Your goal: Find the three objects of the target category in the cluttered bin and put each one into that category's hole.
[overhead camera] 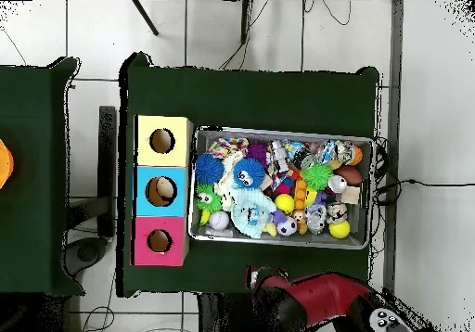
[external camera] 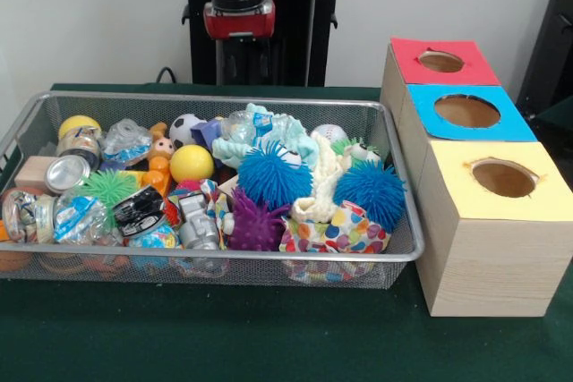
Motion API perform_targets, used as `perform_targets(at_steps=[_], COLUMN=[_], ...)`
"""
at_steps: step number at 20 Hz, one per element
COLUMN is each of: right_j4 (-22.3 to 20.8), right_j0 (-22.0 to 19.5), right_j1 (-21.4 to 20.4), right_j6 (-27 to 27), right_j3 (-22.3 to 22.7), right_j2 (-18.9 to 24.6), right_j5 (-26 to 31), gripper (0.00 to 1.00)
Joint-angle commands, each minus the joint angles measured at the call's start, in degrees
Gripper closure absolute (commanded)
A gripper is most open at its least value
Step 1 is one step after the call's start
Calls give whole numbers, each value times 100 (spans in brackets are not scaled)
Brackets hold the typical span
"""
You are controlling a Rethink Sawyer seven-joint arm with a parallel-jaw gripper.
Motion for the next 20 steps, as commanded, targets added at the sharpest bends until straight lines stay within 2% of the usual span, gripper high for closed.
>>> perform_targets(at_steps=[1, 2, 4, 5, 8, 10, 15, 20], right_j4=[718, 933, 1042, 953, 610, 484, 278, 35], right_j0=[-856, -1064, -1259, -1271, -1197, -1177, -863, -558], right_j1=[-1117, -1408, -1509, -1479, -939, -625, -150, 252], right_j6=[-1395, -1499, -1469, -1393, -1176, -1215, -914, -560], right_j3=[287, 491, 588, 537, -44, -382, -818, -1212], right_j2=[1762, 2018, 2205, 2190, 1972, 2000, 1742, 1331], right_j5=[1132, 1253, 1338, 1306, 1390, 1515, 1587, 1368], gripper=[0, 0, 0, 0, 0, 0, 0, 0])
